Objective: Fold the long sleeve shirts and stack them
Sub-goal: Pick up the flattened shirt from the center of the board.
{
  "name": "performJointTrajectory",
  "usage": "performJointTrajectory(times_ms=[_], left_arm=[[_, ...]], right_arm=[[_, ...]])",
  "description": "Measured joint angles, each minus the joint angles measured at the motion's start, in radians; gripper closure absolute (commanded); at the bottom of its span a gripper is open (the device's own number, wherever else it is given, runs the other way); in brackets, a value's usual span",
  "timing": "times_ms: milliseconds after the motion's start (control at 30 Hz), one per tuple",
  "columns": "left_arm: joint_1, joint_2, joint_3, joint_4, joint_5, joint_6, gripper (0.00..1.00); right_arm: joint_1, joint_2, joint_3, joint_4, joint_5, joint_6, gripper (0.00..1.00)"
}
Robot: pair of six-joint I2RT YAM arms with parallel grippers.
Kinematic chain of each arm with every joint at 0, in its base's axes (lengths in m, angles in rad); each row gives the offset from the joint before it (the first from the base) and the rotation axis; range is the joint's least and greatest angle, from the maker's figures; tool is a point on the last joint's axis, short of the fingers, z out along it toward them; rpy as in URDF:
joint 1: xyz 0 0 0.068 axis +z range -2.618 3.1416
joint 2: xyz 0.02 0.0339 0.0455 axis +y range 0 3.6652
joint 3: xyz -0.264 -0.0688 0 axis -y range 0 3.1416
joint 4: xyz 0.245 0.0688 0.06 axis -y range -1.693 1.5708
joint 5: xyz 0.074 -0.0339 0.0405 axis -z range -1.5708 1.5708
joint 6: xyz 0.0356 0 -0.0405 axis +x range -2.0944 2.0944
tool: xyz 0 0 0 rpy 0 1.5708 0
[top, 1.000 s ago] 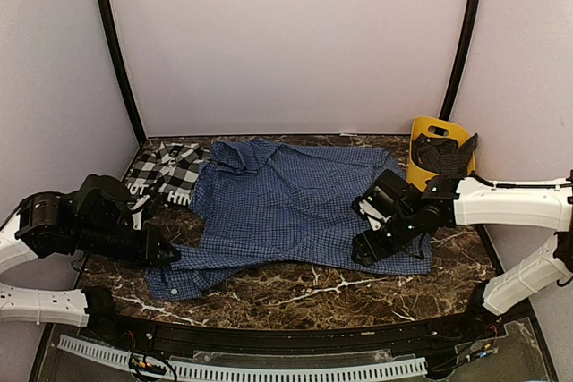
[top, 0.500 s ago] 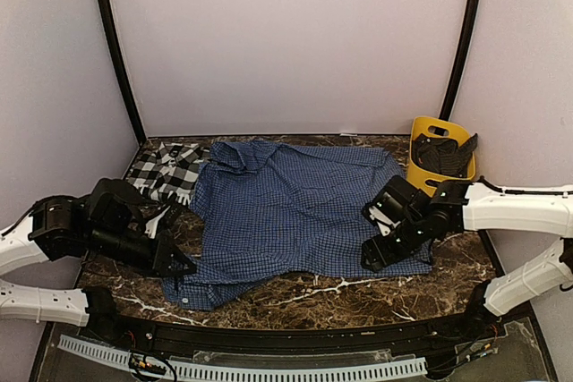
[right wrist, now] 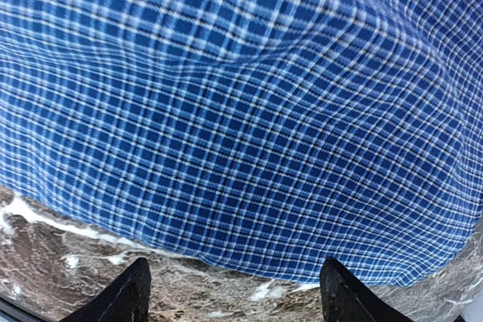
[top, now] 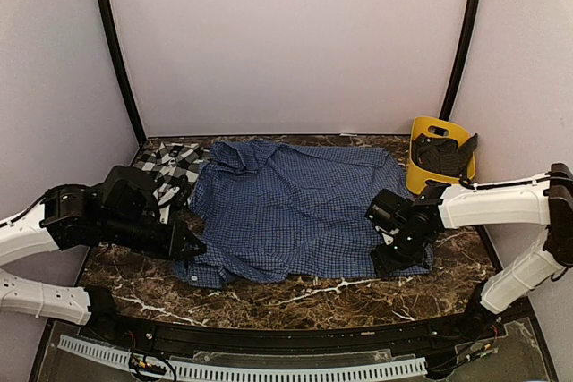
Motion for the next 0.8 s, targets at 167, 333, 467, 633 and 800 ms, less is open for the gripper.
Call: performJointTrajectory(times_ms=[167,333,467,633,800], left_arm=[[0.000,0.010,0.019,0.008,-0.036,0.023,1.00],[0.002,0.035,0.028,0.020,-0.052,0.045,1.00],[0.012,0.052,0.028,0.022,-0.055,0.058,1.00],[0.035,0.054,0.034,0.023,-0.061,0.071,1.00],[0.052,0.054,0.081,0.001,-0.076,0.086,1.00]], right_arm=[[0.000,0.053,0.000,-0.002,0.000,-0.001,0.28],[0.000,0.072,0.000,0.017,-0.007,-0.011,0.34],[-0.001,0.097,-0.001,0.041,-0.024,-0.029,0.47],[-0.002,0.102,-0.001,0.065,-0.050,-0.045,0.75],[0.000,0.099,-0.003,0.071,-0.063,-0.048,1.00]])
